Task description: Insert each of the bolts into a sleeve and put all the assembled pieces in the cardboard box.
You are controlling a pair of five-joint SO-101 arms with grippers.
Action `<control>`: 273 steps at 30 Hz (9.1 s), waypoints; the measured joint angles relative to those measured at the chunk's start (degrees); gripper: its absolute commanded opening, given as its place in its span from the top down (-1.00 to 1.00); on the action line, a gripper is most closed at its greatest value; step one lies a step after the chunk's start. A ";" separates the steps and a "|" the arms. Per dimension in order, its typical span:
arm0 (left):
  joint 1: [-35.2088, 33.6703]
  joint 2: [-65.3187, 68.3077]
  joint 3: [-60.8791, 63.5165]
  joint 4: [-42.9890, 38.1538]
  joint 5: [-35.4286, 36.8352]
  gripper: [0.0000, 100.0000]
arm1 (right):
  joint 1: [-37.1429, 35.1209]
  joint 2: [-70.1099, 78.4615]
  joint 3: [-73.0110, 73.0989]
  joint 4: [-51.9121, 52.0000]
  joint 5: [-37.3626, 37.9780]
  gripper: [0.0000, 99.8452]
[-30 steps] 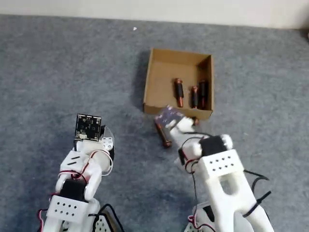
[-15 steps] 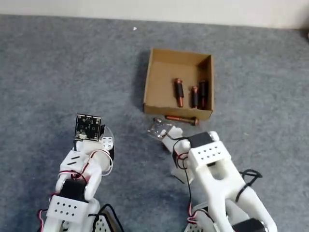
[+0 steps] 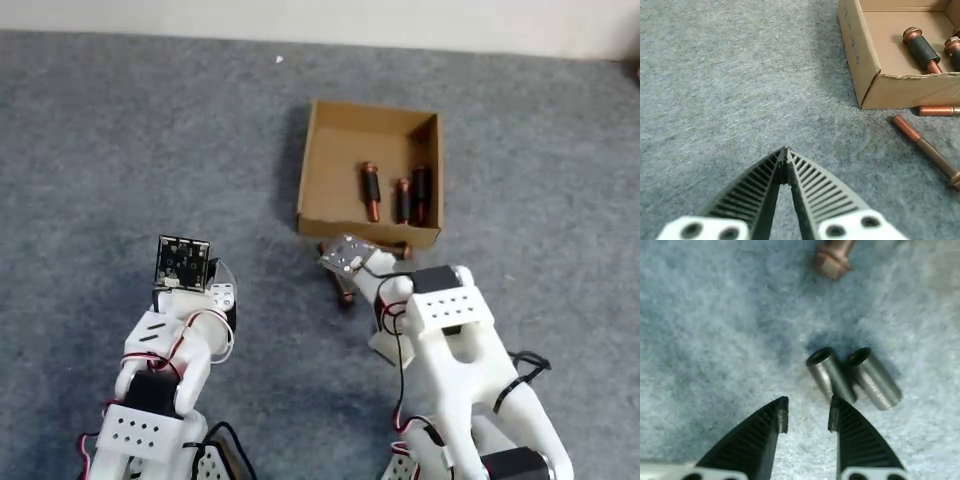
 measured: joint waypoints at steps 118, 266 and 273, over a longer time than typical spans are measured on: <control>30.42 88.44 -78.77 32.44 -35.08 0.75 | 32.18 -74.55 29.89 -15.21 -43.34 0.99; 26.46 145.58 -165.71 63.91 -36.31 0.99 | 32.18 -74.90 29.89 -15.21 -42.11 0.99; 21.36 138.99 -171.16 66.37 -27.60 0.99 | 32.18 -74.90 29.89 -15.21 -42.11 0.99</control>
